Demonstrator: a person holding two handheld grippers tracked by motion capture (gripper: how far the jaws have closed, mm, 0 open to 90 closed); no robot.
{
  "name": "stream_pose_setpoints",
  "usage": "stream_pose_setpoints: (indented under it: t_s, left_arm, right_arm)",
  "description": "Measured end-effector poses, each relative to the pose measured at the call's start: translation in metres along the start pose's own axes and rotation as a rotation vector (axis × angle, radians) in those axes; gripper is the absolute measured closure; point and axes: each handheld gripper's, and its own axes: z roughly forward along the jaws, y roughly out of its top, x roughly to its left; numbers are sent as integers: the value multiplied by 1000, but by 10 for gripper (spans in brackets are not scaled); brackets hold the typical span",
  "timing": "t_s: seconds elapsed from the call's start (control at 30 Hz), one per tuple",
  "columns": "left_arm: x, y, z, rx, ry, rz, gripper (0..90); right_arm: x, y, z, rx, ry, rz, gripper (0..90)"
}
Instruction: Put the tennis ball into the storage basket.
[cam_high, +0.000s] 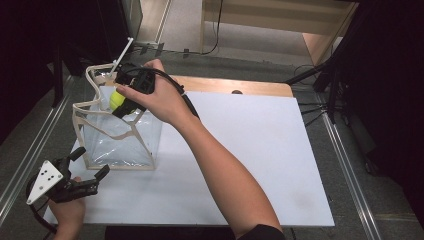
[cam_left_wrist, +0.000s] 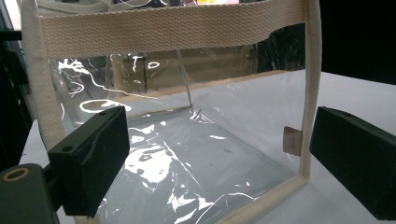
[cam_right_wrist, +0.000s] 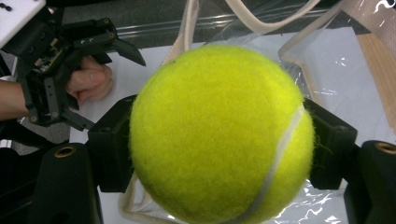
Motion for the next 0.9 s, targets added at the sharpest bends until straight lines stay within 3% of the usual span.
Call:
stream_pose_setpoints:
  t_s: [0.47, 0.7, 0.9]
  left_arm:
    - [0, 0, 0, 3, -1, 3, 54]
    - [0, 0, 0, 1, 0, 3, 53]
    - [0, 0, 0, 2, 1, 3, 54]
  right_arm:
    - [-6, -13, 6, 62, -22, 28, 237]
    - [-3, -13, 15, 147, -55, 4, 236]
    - [-2, -14, 15, 158, -51, -5, 229]
